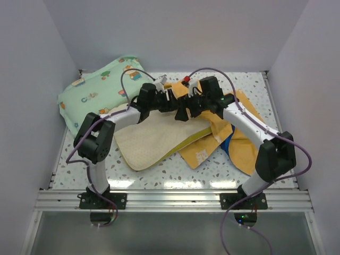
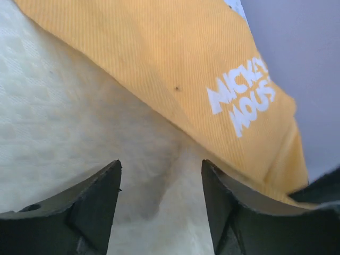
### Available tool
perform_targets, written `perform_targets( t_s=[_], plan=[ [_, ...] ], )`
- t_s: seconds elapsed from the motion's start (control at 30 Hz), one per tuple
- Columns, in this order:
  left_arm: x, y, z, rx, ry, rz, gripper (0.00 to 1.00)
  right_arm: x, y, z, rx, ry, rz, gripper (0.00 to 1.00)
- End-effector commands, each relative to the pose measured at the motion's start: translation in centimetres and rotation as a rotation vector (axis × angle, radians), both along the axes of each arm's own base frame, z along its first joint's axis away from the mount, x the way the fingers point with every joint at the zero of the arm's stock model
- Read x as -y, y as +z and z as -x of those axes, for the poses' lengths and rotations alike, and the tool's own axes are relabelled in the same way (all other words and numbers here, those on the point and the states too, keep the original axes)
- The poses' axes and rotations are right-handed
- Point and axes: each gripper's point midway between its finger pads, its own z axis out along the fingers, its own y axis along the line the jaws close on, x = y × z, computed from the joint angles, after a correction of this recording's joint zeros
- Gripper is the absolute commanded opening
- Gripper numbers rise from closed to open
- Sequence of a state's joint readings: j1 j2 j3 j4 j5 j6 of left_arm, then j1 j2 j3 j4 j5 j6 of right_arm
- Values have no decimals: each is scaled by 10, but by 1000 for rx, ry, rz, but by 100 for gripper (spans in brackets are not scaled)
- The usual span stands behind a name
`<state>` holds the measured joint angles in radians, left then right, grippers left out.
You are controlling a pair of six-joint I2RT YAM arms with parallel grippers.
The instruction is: Put the pillow into the pillowcase
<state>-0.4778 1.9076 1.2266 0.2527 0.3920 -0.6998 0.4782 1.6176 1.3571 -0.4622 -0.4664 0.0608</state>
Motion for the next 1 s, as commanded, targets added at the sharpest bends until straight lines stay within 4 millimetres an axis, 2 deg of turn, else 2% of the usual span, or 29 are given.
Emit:
perform_targets(
  t_s=[0.0,0.03,0.07,0.1,0.13,0.17,0.2,0.23,0.27,0.3,0.33,0.37,0.43,0.5,0.53,0.6,0.7,0.73,0.87,0.97],
  plan=[
    [-14,54,-4,226,-119,-43,69,46,27,-8,1,-117,-25,79],
    [-20,56,4,247,-162,-80,75,61,33,-6,-1,-148,-49,84],
    [-30,63,19,256,-199,-132,82,76,28,2,-24,-186,-56,84],
    [-35,64,26,356,-279,-218,83,101,47,6,11,-261,-85,84],
    [-40,63,35,376,-315,-273,84,112,48,14,7,-290,-88,81],
    [-47,64,49,390,-353,-329,100,119,34,26,-23,-314,-76,80],
    [-45,59,57,485,-431,-442,100,125,39,38,-1,-329,-74,79],
    [-45,55,65,513,-473,-509,100,130,28,48,-35,-345,-45,78],
    [-47,51,77,532,-507,-573,100,134,6,61,-94,-356,-20,75],
    [-41,45,87,594,-552,-645,100,136,-6,70,-126,-358,-2,75],
    [-44,25,100,580,-588,-678,100,140,-30,87,-197,-361,28,74],
    [-41,28,105,621,-589,-681,100,143,-42,93,-225,-367,47,74],
    [-32,9,122,636,-629,-730,100,145,-68,103,-290,-391,44,73],
    [-17,3,130,666,-648,-736,100,144,-72,99,-300,-438,7,74],
    [-15,-2,129,665,-636,-752,100,144,-73,96,-296,-452,-4,74],
    [-5,-9,130,677,-648,-751,100,144,-87,99,-357,-506,-6,77],
    [4,-21,128,713,-659,-764,100,149,-108,105,-438,-611,-10,76],
    [5,-27,129,717,-667,-776,100,148,-110,104,-446,-634,-28,81],
    [8,-55,129,696,-722,-818,100,145,-133,115,-547,-754,-92,81],
    [12,-63,126,703,-728,-816,100,148,-151,113,-496,-785,-70,73]
  ],
)
